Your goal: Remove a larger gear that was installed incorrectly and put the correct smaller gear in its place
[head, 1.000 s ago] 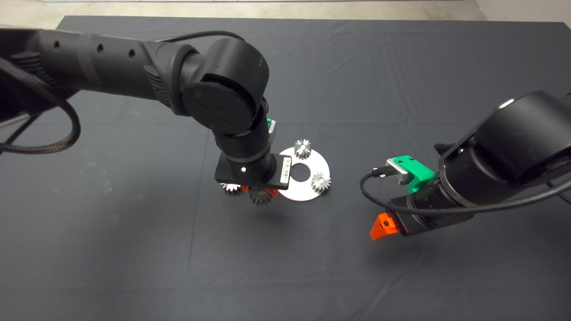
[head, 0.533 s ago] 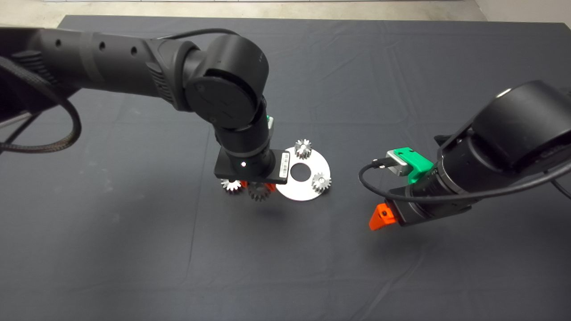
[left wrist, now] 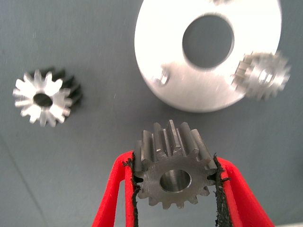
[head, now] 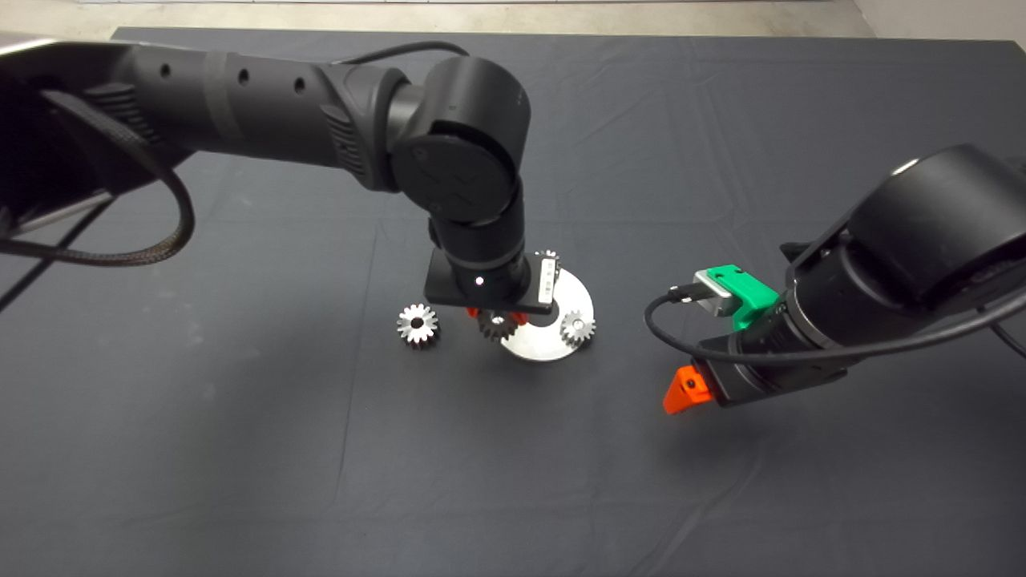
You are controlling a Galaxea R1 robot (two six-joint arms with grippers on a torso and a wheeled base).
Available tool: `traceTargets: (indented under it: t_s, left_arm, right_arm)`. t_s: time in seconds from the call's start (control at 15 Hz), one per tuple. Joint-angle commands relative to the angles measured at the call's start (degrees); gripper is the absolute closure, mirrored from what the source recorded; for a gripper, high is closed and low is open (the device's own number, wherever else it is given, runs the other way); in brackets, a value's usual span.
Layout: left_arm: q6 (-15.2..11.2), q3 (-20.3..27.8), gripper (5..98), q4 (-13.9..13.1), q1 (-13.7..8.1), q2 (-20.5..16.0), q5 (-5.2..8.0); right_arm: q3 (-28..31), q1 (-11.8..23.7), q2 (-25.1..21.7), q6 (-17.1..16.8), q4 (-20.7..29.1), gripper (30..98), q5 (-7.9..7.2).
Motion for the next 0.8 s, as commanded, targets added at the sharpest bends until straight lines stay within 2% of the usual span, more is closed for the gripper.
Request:
traceTargets:
  t_s: [0.0, 0.13, 0.27, 0.47, 0.73]
  left_arm:
    - [1.4, -2.6, 75.9, 1.0, -0.9, 2.5, -1.36]
    - [1.9, -3.1, 75.9, 1.1, -0.5, 2.6, -2.28]
    - [1.8, -3.6, 75.9, 2.5, 1.7, 2.7, -2.68]
    - [1.7, -3.2, 75.9, 4.3, 4.3, 2.8, -2.68]
    - [1.6, -3.1, 75.9, 5.8, 5.9, 2.8, -2.5]
  right_arm:
    - [0.4, 1.4, -0.5, -0.8, 1.4, 30.8, -2.72]
    - [0.5, 1.4, -0.7, -0.9, 1.4, 30.8, -2.9]
    - [0.2, 1.4, -1.7, -2.1, 1.4, 30.8, -2.9]
    - [-0.1, 1.4, -1.7, -2.9, 1.4, 30.8, -3.25]
    - [-0.5, 1.4, -1.7, -3.4, 1.4, 30.8, -3.96]
